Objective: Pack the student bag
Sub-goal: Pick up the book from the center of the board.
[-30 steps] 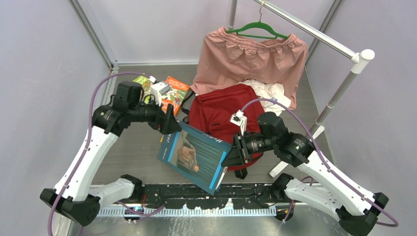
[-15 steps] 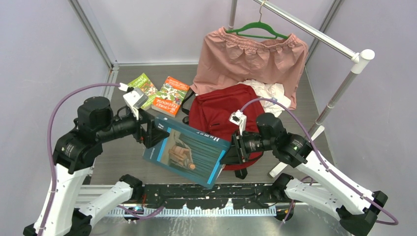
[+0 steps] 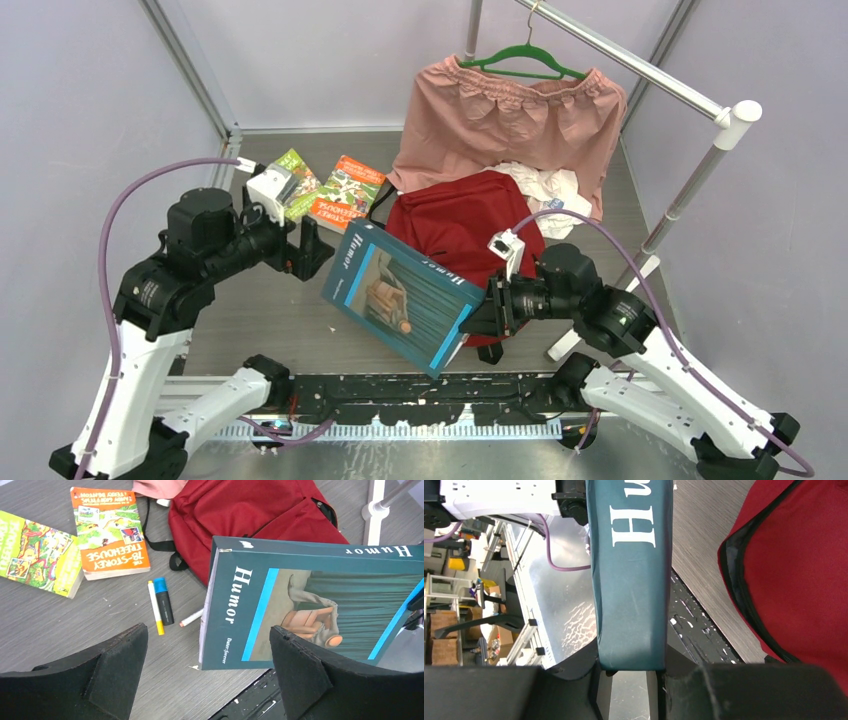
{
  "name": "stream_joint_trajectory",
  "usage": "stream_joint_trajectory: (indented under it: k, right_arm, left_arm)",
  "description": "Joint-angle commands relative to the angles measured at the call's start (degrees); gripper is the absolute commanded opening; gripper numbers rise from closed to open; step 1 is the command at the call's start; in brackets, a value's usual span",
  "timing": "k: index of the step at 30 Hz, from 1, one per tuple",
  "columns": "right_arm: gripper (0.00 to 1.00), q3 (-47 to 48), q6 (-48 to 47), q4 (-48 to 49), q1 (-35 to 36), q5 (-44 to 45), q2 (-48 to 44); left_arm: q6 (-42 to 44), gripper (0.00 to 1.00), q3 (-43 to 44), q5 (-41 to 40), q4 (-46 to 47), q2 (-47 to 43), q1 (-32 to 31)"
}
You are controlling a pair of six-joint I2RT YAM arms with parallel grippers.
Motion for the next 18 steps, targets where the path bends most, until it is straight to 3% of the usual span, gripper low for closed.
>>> stream_joint_trajectory:
  k: [1, 5, 10, 14, 18]
  right_arm:
    - [0.01, 0.5, 0.8, 3.5, 0.1, -4.2, -1.0]
    - [0.01, 0.7, 0.4, 3.1, 0.5, -9.2, 1.6]
    - [0.01, 3.5, -1.9, 0.1, 4.7, -4.9, 6.3]
    - [0.01, 5.9, -3.7, -0.2, 8.0, -2.3, 7.9]
    - [0.01, 7.6, -5.8, -0.6, 9.2, -3.0, 9.4]
  left_arm:
    - [1.6, 0.92, 2.8, 7.6, 1.5, 1.3, -0.1]
    - [6.8, 0.91, 7.6, 20.7, 0.1, 7.3, -0.1]
    - [9.9, 0.91, 15.9, 29.3, -5.5, 15.8, -1.8]
    - [13.1, 0.92, 17.1, 29.0, -12.3, 20.8, -7.6]
    - [11.2, 0.91, 12.5, 27.6, -10.8, 22.3, -12.5]
